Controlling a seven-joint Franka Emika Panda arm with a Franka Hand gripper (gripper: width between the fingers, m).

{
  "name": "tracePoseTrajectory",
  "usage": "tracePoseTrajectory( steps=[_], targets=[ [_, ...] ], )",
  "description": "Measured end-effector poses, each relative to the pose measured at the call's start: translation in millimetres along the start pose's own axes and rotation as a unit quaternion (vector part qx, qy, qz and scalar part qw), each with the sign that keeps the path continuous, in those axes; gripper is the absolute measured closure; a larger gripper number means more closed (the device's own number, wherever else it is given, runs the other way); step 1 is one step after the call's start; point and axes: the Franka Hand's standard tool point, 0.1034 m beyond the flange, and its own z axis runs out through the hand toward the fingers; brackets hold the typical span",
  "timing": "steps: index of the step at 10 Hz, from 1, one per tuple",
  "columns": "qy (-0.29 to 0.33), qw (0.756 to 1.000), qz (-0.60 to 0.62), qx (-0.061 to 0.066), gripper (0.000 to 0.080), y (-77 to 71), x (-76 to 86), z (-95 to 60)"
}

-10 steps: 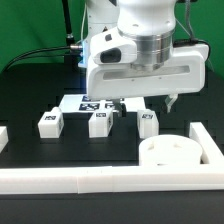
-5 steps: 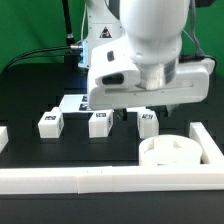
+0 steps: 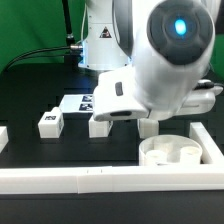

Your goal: Assemble stool

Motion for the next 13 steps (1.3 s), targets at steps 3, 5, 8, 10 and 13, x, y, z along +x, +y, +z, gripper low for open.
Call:
tracePoseTrajectory(
  steps=[3, 5, 8, 10, 13],
  targets=[
    [-0.026, 1.000, -0.002, 0.001, 0.0151, -0.4, 6.8, 2.6],
    [-0.029, 1.000, -0.001, 0.002, 0.0151, 0.2, 8.3, 9.1],
    [-0.032, 0.999, -0.002, 0.000, 0.0423, -2.1, 10.8, 19.1],
    [-0.032, 0.999, -0.003, 0.000, 0.0477, -2.2, 10.8, 19.0],
    [-0.028, 1.000, -0.009, 0.000, 0.0477, -2.3, 8.2, 14.0]
  ],
)
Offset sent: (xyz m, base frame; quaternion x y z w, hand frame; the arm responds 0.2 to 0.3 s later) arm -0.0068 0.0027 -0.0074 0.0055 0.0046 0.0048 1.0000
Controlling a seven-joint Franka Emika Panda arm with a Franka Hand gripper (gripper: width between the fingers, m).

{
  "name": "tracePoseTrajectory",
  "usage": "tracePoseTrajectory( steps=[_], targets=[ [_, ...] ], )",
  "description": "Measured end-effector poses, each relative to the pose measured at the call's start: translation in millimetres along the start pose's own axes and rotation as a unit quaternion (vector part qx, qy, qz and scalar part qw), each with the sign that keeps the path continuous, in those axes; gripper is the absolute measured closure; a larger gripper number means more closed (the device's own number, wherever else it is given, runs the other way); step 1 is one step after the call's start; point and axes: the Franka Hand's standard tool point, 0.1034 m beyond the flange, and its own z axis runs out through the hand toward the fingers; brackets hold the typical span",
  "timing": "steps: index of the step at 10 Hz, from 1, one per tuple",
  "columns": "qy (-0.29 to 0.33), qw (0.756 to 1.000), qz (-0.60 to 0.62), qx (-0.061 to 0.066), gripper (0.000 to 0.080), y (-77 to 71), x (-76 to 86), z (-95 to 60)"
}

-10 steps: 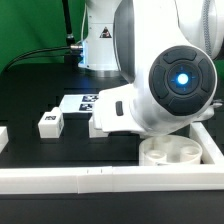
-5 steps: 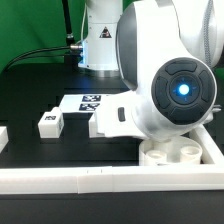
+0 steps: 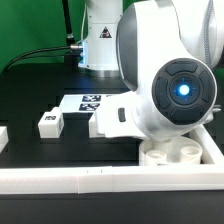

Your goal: Assemble stool

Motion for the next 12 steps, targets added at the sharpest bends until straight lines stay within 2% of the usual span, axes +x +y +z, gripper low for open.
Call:
tracePoseTrajectory(
  steps=[2, 5, 6, 7, 9, 10, 11, 12],
  targets=[
    [0.007, 1.000, -0.005, -0.001, 0.0477, -0.6, -11.2, -15.1],
    [0.022, 0.999, -0.042, -0.005, 0.0476, -2.4, -47.9, -57.3],
    [0.029, 0.998, -0.052, -0.006, 0.0476, -2.8, -50.6, -63.3],
    [0.044, 0.998, -0.052, -0.007, 0.0476, -3.1, -44.9, -63.9],
    [0.043, 0.998, -0.052, -0.007, 0.0476, -3.2, -44.6, -63.2],
    [0.078, 0.996, -0.053, -0.008, 0.0476, -3.3, -36.5, -71.2],
    [0.119, 0.991, -0.062, -0.009, 0.0476, -2.4, -41.6, -86.2],
    [0.142, 0.988, -0.061, -0.011, 0.0476, -2.1, -54.2, -96.7]
  ],
)
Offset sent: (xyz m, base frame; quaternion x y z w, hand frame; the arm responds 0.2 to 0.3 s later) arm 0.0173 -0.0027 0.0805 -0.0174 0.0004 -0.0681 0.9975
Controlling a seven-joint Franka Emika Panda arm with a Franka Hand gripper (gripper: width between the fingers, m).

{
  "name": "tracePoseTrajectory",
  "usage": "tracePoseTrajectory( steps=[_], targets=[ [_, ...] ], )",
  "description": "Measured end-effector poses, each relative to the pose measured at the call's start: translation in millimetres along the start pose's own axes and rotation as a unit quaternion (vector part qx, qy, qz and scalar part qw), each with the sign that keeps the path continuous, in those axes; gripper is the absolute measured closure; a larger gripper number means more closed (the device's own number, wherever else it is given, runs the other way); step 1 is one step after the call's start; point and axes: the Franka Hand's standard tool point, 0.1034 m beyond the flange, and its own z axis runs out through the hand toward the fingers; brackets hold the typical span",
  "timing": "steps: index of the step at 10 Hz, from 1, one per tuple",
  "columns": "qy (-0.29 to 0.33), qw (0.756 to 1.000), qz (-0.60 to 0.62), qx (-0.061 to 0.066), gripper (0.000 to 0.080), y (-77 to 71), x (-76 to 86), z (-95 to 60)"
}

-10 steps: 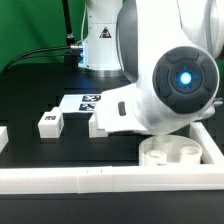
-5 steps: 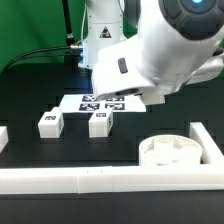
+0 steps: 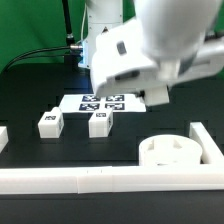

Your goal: Assemble stool

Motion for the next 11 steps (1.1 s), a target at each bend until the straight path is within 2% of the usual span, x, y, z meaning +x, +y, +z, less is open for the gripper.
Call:
tracePoseTrajectory(
  steps=[2, 3, 5, 8, 11],
  targets=[
    [0.059, 0.998, 0.000, -0.007, 0.0476, -2.2, -5.1, -32.6],
    [0.118, 0.993, 0.002, -0.013, 0.0476, -0.6, 6.4, -35.8],
    [0.178, 0.984, 0.005, -0.019, 0.0476, 0.3, 4.8, -34.0],
    [0.309, 0.950, -0.009, -0.040, 0.0476, 3.0, 20.4, -58.8],
    [0.385, 0.921, -0.009, -0.052, 0.0476, 4.7, 25.2, -58.6]
  ],
)
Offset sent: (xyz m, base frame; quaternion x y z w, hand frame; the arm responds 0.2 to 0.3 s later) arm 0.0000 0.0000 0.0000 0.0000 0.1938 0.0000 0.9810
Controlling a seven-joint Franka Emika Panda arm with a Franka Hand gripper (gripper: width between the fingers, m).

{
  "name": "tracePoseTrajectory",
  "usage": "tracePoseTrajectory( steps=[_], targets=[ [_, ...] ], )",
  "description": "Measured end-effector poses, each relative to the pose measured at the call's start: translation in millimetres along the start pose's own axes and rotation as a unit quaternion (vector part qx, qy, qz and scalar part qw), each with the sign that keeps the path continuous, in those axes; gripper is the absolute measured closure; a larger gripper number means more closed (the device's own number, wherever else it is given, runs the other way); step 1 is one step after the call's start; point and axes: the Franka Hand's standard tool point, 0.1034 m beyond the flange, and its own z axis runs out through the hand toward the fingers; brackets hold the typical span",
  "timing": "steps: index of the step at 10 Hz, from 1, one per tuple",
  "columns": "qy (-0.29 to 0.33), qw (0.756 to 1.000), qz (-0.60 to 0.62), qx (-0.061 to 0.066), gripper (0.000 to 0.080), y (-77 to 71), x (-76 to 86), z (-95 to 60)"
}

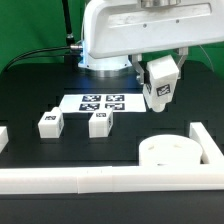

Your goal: Assemble stool

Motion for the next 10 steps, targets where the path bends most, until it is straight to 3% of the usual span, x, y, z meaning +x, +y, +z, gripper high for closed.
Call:
tracePoseTrajectory(
  steps=[1, 2, 3, 6, 7, 8, 10],
  targets=[
    [0.000, 1.000, -0.016, -0.005, 0.0476, -7.7, 5.4, 1.7],
    [0.008, 0.998, -0.052, -0.020, 0.0476, -19.4, 18.9, 4.1],
    [0.010, 0.997, -0.071, -0.019, 0.0476, -25.3, 25.8, 8.7],
    [0.027, 0.997, -0.068, -0.020, 0.0476, -23.3, 27.7, 10.4],
    [0.061, 0.995, -0.073, -0.025, 0.0476, -25.1, 35.7, 9.7],
    [0.126, 0.988, -0.089, -0.031, 0.0476, -37.3, 41.5, 12.7],
    [0.168, 0.980, -0.104, -0.028, 0.0476, -58.5, 41.0, 25.7]
  ],
)
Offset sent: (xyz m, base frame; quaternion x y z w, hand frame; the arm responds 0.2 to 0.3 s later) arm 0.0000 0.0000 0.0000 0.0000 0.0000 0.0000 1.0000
